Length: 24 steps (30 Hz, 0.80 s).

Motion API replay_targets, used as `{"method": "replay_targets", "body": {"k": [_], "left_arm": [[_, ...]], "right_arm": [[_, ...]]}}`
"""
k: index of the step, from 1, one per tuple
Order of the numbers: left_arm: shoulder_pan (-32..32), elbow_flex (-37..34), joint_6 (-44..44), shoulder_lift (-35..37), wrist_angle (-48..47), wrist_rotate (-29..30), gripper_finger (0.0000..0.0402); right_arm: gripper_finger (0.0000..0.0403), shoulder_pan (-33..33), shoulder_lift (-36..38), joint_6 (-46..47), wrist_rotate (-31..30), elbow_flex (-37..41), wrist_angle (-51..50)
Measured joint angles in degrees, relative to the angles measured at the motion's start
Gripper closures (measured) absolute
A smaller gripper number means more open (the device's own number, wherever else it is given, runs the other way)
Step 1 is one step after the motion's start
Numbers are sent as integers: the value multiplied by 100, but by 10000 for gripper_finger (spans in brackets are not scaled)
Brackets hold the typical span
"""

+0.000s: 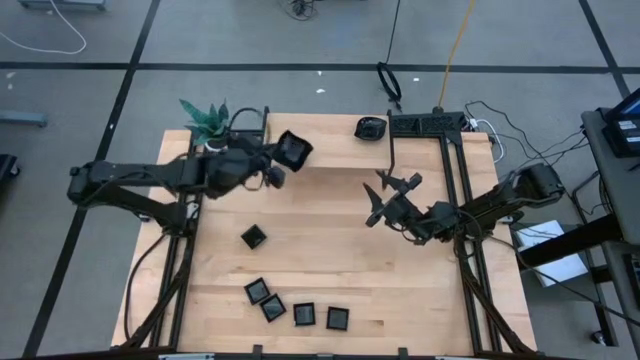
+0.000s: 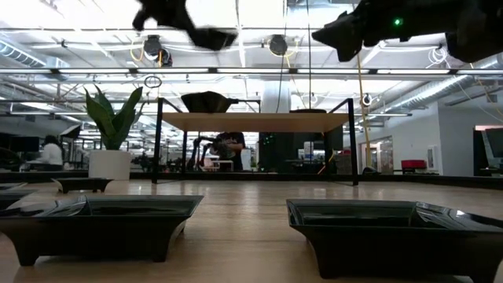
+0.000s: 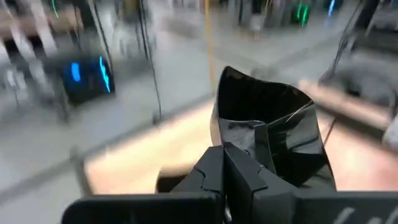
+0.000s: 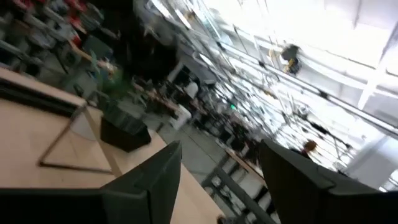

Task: Pick & Place Mini shaped plates
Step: Stack the black distorted square plate on top of the other black distorted square plate on the shelf

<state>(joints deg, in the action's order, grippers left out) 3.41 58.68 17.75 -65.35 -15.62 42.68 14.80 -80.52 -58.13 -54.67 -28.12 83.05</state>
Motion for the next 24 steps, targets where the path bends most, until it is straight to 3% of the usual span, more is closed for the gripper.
{"method": "replay_targets", "body": {"k": [4,7,17,24], "left_arm": [[661,-12,568,-62,-920,-218,400],[1007,-14,689,-130,-1040,-847,400],[1511,-6,784,-536,-993,-1599,398],[1717,-10,642,-860,-859,-1638,382]], "right_arm": [[195,53,75,35,245,0,-14],[199,70,104,39,242,0,-13],[207,68,104,37,235,0,-17],[207,68,104,237,221,0,-252]]}}
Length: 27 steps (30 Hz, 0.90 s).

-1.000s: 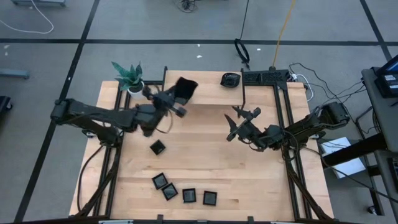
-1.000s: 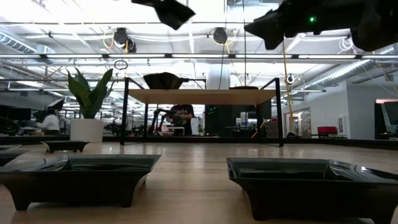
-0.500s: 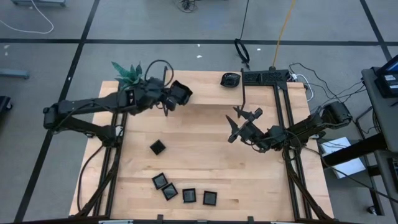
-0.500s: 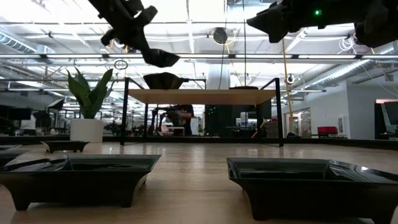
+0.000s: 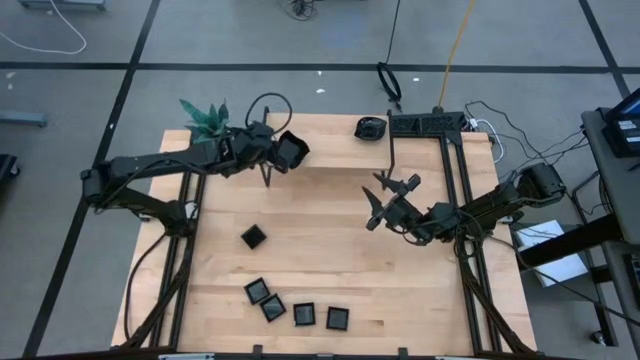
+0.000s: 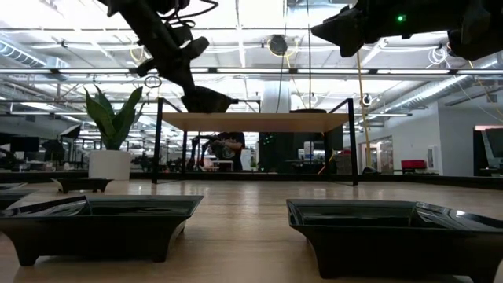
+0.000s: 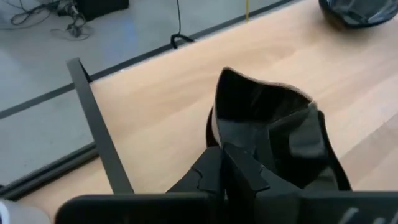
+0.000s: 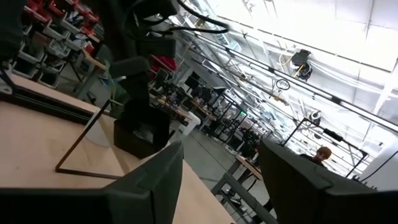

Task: Pick & Place Mini shaped plates
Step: Stack the black distorted square plate on top of the other black distorted square plate on the shelf, then adjust the stacked black distorted square plates on the shelf

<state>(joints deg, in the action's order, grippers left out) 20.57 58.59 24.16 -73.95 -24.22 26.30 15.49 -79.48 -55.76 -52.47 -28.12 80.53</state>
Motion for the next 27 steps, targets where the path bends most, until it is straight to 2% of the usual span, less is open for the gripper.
{"method": "replay_targets", "body": {"k": [5,12,15,17,21,25,27], "left_arm": [[47,0,-79,-20,58,-186,350],[27,0,-194,72,98,136,296],[-58,-7,-699,185,47,161,275],[-210,-1,-1056,308,103,-118,271],[-767,0,-1593,365,57,-325,296],[-1362,0,-1886,288,117,-589,373],[-1575,0,-1897,106,157,-669,392]], "right_arm": [[208,0,0,100,2,0,-64],[209,0,-1,104,-8,1,-69],[211,0,0,107,-19,2,-74],[211,0,-1,107,-54,2,-104],[212,0,0,121,-157,2,-214],[216,-2,0,259,-151,2,-323],[218,-2,0,262,-150,2,-324]]}}
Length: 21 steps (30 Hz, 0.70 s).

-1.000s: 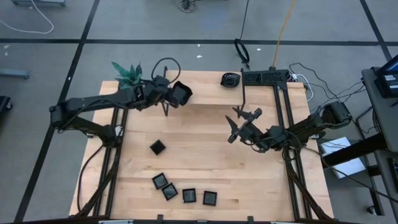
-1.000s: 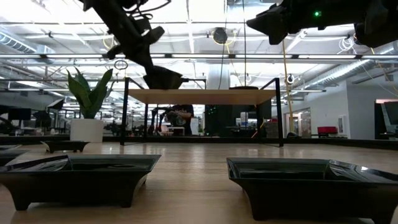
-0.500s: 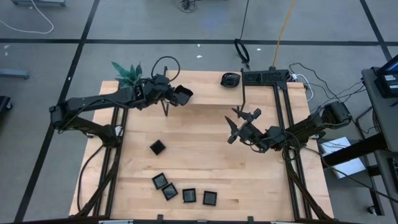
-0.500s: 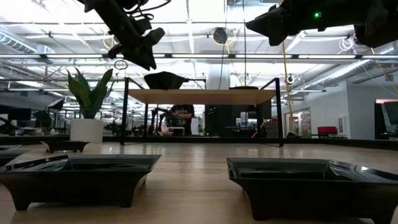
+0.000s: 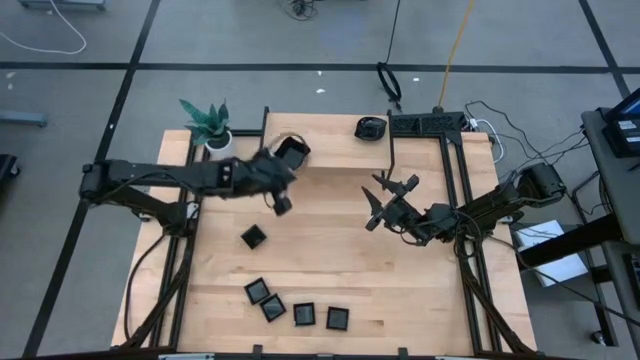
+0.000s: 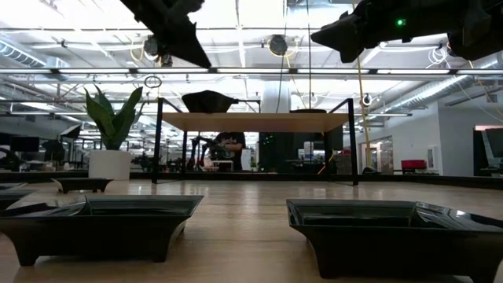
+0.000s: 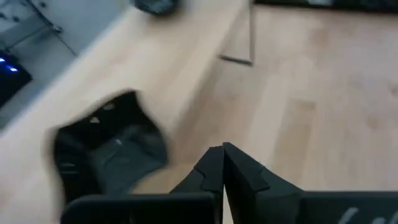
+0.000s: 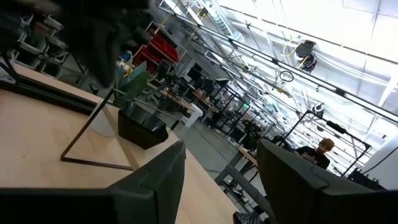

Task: Pick & Place Mini shaped plates
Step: Adjust the stacked black distorted square plates on the shelf

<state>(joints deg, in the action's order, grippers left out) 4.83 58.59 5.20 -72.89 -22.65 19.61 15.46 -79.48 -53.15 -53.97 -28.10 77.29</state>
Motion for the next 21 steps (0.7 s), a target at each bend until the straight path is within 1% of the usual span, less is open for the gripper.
{"method": "replay_targets", "body": {"k": [3,6,9,12,13,21], "left_arm": [[-174,0,165,-387,138,364,388],[-139,0,263,-856,392,564,397],[-67,-4,321,-1170,523,859,395],[7,-4,432,-1209,514,1329,395],[43,-4,442,-1213,496,1403,397],[356,1,511,-1146,515,1650,390]], "right_arm": [[218,0,0,0,13,0,33],[219,0,0,0,19,0,46],[220,0,0,-2,17,0,47],[220,0,0,-10,15,0,45],[220,0,0,-18,15,0,45],[220,0,0,-3,10,2,-2]]}}
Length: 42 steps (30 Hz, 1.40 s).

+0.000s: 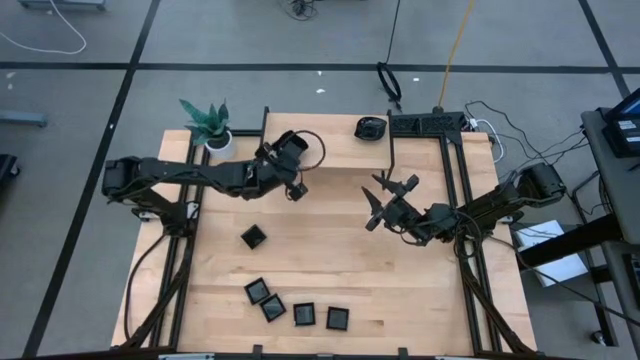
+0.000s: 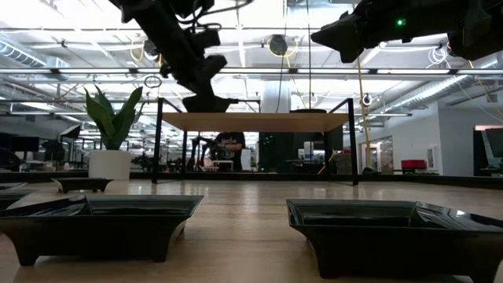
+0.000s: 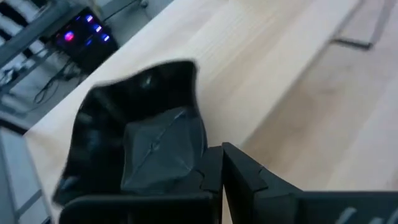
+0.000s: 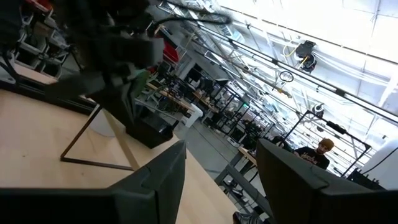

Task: Pick & Place Mini shaped plates
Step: Adjust the stacked black distorted square plates on the shelf, then put the black square plate on the shelf

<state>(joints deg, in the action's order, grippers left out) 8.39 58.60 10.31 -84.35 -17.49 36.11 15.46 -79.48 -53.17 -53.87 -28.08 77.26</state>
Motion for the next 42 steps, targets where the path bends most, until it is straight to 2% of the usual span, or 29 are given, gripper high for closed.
{"method": "replay_targets", "body": {"k": [4,10,15,19,21,25,28,31,36,40,42], "left_arm": [[310,-1,231,13,-87,3,398],[495,-1,337,81,-164,-15,377],[220,-5,320,541,-224,-203,378],[-310,-11,291,1137,-70,-304,391],[-653,-237,3,1425,432,-404,397],[-1322,-1314,-848,2079,2350,-1129,391],[-1804,-2322,-989,2470,3455,-863,383],[-2189,-3196,-1007,2703,4294,-670,387],[-2612,-4331,-1415,2769,5961,-809,398],[-2763,-4780,-2016,2820,7166,-632,385],[-2777,-4799,-2156,2897,7454,-570,380]], "right_arm": [[220,2,0,20,-2,0,2],[220,2,0,23,-13,0,1],[220,2,-2,0,-240,2,-67],[220,137,-2,-29,-490,1,-123],[220,342,0,-89,-487,-35,-219],[220,861,39,96,-569,-311,-803],[220,1362,37,515,-814,-800,-1988],[220,1785,29,1600,-605,-1680,-4236],[220,1978,-306,4519,1045,-3632,-7819],[220,1799,-1305,6189,2224,-5158,-10013],[220,1731,-1984,6664,2928,-5787,-10772]]}}
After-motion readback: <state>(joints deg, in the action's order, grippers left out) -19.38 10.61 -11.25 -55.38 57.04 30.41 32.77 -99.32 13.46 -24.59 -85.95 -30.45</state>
